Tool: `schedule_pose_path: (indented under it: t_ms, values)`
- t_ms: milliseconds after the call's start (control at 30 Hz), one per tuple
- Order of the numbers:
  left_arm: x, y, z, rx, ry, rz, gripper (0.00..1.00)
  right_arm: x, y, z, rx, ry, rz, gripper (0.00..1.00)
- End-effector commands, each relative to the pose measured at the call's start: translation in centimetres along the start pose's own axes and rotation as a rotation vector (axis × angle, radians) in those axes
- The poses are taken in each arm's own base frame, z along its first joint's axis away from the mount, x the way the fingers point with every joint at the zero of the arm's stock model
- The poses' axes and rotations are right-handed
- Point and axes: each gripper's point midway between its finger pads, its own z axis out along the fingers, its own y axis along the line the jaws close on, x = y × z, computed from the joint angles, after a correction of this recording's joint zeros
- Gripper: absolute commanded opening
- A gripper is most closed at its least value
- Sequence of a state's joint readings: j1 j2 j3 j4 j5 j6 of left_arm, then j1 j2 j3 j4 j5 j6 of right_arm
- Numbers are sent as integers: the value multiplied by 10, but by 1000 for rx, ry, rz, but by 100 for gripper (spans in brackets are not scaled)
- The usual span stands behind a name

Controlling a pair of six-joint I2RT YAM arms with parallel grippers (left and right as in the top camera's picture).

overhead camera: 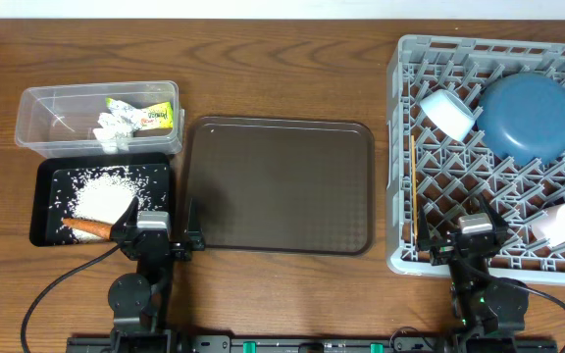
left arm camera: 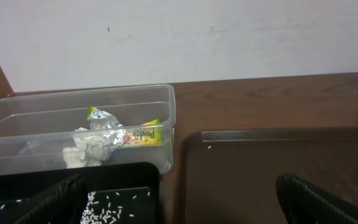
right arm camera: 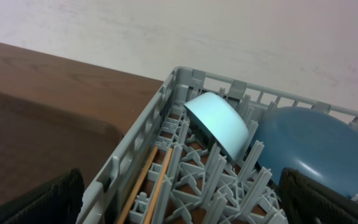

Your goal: Sort waste into correct bins and load items into the dishwasher rack

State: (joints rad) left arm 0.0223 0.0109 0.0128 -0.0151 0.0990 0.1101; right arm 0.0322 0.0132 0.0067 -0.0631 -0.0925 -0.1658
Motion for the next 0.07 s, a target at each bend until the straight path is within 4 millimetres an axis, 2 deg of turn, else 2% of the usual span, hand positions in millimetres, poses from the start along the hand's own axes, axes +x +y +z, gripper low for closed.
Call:
schedule_pose_path:
  t_ms: [0,33]
  values:
    - [13,-8,0,44,43,14,98,2,-2,0,12,8,-7,99]
    - [13,-8,0,44,43,14,98,2,-2,0,12,8,-7,99]
